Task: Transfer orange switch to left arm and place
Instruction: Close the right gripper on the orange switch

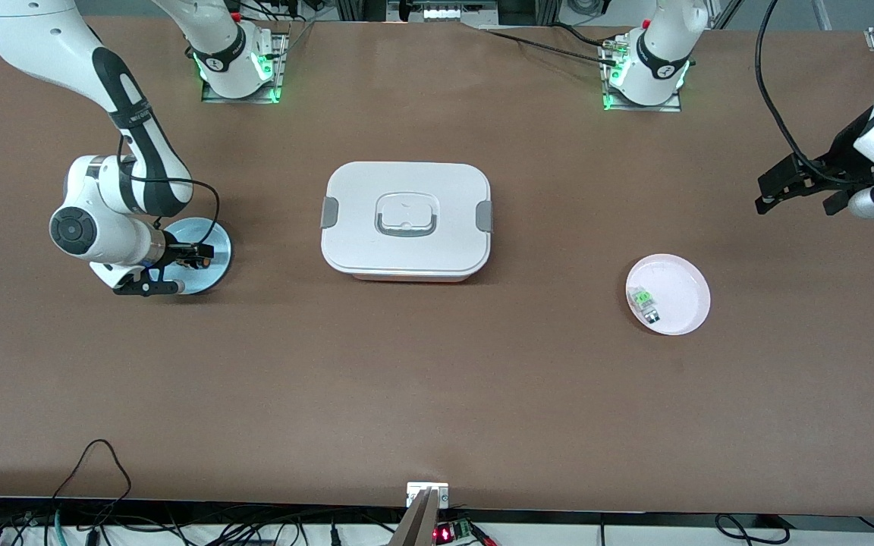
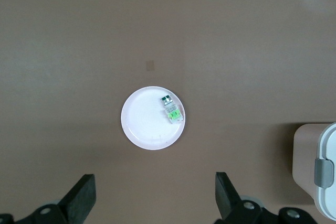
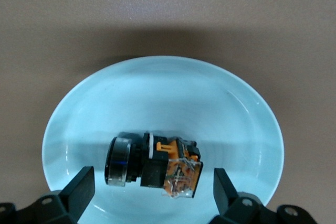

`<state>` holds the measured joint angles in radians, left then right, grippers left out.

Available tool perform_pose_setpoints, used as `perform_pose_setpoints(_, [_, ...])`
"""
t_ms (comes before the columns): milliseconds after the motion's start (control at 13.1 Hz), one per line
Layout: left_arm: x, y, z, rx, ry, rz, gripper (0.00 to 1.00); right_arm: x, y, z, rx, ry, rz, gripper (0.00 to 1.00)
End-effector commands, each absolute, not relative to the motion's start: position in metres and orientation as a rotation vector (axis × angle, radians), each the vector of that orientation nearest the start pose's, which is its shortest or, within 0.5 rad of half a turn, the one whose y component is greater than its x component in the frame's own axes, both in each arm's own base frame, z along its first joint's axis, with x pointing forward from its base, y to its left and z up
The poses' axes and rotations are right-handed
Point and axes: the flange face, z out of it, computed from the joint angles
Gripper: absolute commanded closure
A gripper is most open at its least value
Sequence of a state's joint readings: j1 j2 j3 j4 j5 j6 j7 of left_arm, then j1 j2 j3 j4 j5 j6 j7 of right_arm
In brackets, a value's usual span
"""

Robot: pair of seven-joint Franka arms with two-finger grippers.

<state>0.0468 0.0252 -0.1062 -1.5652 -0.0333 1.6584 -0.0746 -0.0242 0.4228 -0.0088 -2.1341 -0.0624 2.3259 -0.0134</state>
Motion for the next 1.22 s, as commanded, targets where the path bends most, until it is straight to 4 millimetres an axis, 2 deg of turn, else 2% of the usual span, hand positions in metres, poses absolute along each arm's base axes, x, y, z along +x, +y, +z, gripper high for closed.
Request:
perform_pose_setpoints(0, [0.571, -0.039, 0.625, -3.178, -0.043, -0.096, 0.0, 0.544, -0.02, 0.183, -3.165, -0.078, 0.344, 0.0])
perform_pose_setpoints(76, [0.571, -0.039, 0.625, -3.178, -0.043, -0.096, 0.0, 0.544, -0.02, 0.183, -3.165, -0.078, 0.344, 0.02])
perform_pose_setpoints(153, [0.571, -0.039, 0.625, -3.178, -0.043, -0.096, 0.0, 0.544, -0.021, 0.182, -3.165, -0.076, 0.346, 0.13])
perform_pose_setpoints(459, [0.561, -0.02, 0.629, -3.173, -0.092, -0.024, 0.0, 0.545, -0.02, 0.182, -3.16, -0.12, 0.359, 0.88])
perform_pose_setpoints(535, [0.56, -0.02, 0.629, -3.172, -0.095, -0.024, 0.0, 0.547, -0.02, 0.185, -3.157, -0.159, 0.347, 1.0])
perform_pose_setpoints(688, [0.559, -0.019, 0.631, -3.168, -0.095, -0.027, 0.0, 0.555, -0.021, 0.202, -3.155, -0.213, 0.292, 1.0])
perform_pose_setpoints(917, [0.554, -0.025, 0.641, -3.17, -0.068, -0.06, 0.0, 0.57, -0.014, 0.253, -3.156, -0.266, 0.192, 1.0])
perform_pose_setpoints(1146, [0.562, -0.035, 0.625, -3.198, -0.047, -0.019, 0.0, 0.595, 0.024, 0.308, -3.1, -0.386, 0.187, 1.0])
